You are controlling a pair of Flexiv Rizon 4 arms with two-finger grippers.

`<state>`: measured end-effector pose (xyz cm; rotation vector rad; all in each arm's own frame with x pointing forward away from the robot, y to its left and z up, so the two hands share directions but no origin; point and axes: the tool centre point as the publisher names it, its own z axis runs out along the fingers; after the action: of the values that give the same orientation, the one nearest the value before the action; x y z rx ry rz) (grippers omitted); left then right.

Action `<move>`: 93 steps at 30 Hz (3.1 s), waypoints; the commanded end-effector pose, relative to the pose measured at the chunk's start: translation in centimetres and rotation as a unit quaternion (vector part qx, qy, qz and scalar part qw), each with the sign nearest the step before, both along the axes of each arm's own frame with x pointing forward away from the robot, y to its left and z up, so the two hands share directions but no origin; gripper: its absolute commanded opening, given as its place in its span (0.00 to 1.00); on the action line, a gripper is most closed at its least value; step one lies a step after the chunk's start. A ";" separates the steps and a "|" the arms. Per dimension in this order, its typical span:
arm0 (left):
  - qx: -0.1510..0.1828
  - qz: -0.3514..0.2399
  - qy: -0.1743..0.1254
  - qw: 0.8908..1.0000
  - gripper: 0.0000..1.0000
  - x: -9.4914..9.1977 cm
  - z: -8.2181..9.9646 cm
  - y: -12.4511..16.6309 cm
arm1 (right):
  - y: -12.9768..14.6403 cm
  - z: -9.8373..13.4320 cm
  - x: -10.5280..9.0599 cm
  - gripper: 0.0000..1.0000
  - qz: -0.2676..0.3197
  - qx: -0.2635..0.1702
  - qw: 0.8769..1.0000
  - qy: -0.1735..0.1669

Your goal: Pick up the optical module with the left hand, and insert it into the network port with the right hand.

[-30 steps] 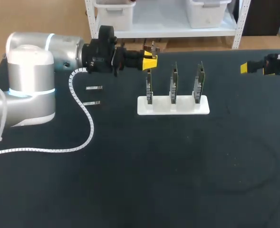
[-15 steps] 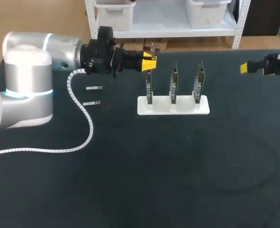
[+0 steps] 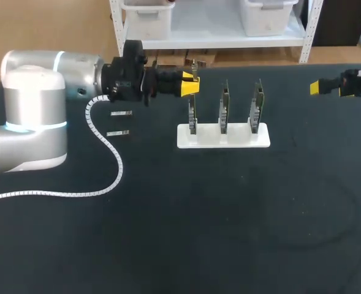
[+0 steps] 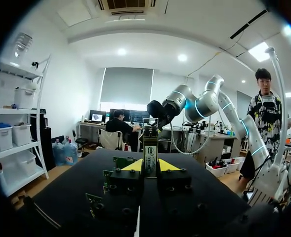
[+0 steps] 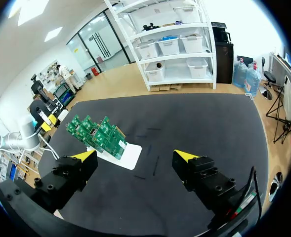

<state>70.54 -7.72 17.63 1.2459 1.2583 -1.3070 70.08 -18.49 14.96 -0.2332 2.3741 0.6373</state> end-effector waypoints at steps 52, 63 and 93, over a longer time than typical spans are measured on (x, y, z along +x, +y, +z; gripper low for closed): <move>0.020 -0.008 -0.023 1.000 0.00 2.7 -0.1 0.0 | 0.0 0.1 -0.1 1.00 -0.002 -0.001 1.000 0.000; 0.020 -0.008 -0.023 1.000 0.00 2.7 -0.1 0.0 | 0.0 0.1 -0.1 1.00 -0.002 -0.001 1.000 0.000; 0.020 -0.008 -0.023 1.000 0.00 2.7 -0.1 0.0 | 15.5 11.2 -4.7 1.00 0.443 0.012 0.868 -0.224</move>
<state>73.09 -7.70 17.52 1.3064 1.2496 -1.2623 63.55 -4.47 27.38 -0.9542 1.9072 0.6949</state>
